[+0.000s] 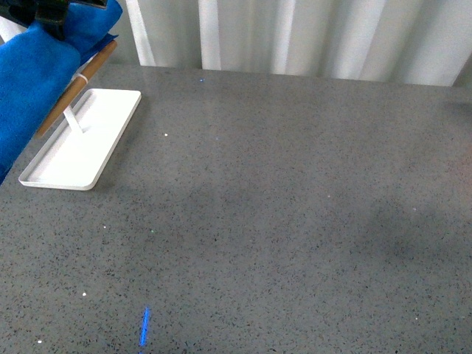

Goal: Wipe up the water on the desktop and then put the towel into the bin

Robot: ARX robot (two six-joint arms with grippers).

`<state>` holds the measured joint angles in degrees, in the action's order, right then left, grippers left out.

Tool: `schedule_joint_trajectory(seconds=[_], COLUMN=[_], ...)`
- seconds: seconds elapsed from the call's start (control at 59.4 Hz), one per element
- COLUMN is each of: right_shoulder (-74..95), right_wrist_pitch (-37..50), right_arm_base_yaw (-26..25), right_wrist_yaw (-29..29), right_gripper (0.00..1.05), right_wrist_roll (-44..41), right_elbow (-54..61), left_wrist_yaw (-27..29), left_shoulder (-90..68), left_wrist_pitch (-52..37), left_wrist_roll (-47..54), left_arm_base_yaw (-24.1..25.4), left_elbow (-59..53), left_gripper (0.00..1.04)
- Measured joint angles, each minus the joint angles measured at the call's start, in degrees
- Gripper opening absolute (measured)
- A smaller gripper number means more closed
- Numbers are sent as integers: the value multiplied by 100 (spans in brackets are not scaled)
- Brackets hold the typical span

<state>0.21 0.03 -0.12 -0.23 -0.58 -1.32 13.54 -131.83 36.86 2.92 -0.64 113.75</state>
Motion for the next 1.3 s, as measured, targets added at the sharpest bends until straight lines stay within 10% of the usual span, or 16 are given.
schedule_joint_trajectory(seconds=[0.858, 1.296], right_shoulder=[0, 0], right_wrist_pitch=[0, 0], right_arm_base_yaw=[0, 0], right_wrist_yaw=[0, 0], right_gripper=[98, 98], right_wrist_roll=[0, 0], right_elbow=[0, 0], left_wrist_yaw=[-125, -1733], left_shoulder=[1034, 2446], left_wrist_pitch=[487, -813], left_wrist_roll=[361, -120], left_arm_base_yaw=[105, -1335], left_elbow=[669, -175], left_gripper=[5, 5])
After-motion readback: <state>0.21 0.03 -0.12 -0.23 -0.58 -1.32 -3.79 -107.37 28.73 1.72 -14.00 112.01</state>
